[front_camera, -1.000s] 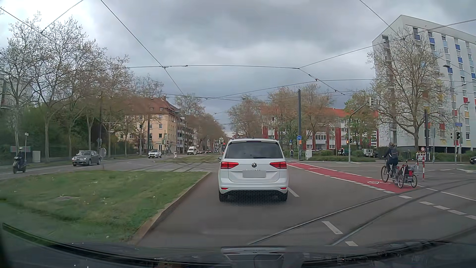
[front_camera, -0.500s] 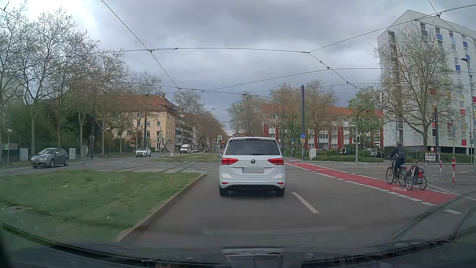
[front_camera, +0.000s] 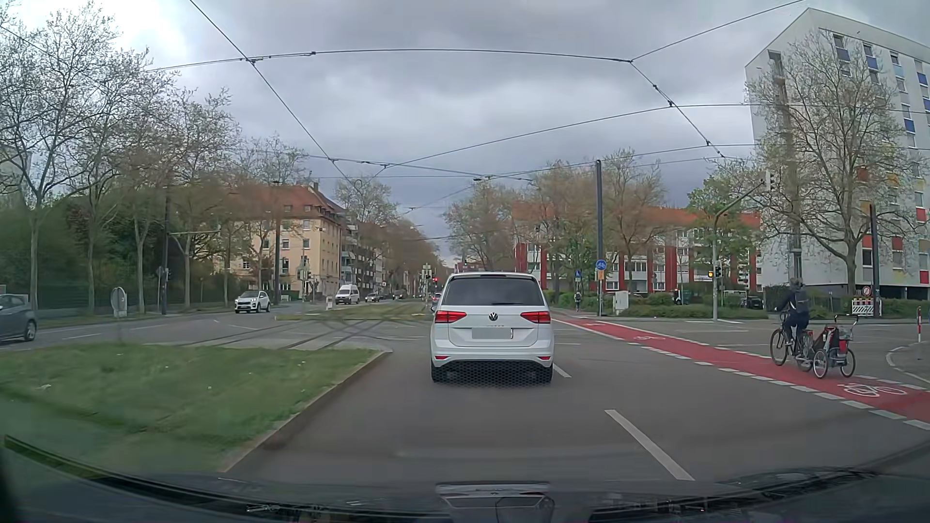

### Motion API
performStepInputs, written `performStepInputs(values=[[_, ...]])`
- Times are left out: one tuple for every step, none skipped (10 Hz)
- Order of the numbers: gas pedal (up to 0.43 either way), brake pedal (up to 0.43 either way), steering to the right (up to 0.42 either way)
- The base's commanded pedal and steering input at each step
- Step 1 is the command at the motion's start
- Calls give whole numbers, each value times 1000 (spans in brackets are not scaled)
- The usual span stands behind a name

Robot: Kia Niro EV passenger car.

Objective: Follow the waypoints while adhering to traffic rules and regulations

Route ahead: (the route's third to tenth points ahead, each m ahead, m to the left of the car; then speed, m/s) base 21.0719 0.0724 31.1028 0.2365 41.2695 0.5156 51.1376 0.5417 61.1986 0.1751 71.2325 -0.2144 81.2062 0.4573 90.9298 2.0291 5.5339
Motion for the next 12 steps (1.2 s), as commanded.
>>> performStepInputs(values=[[150, 0, -3], [150, 0, -3], [157, 0, -3], [157, 0, 0], [157, 0, 1], [157, 0, 0], [157, 0, -3], [169, 0, -4], [169, 0, -4], [169, 0, -4], [169, 0, -5], [169, 0, -5]])
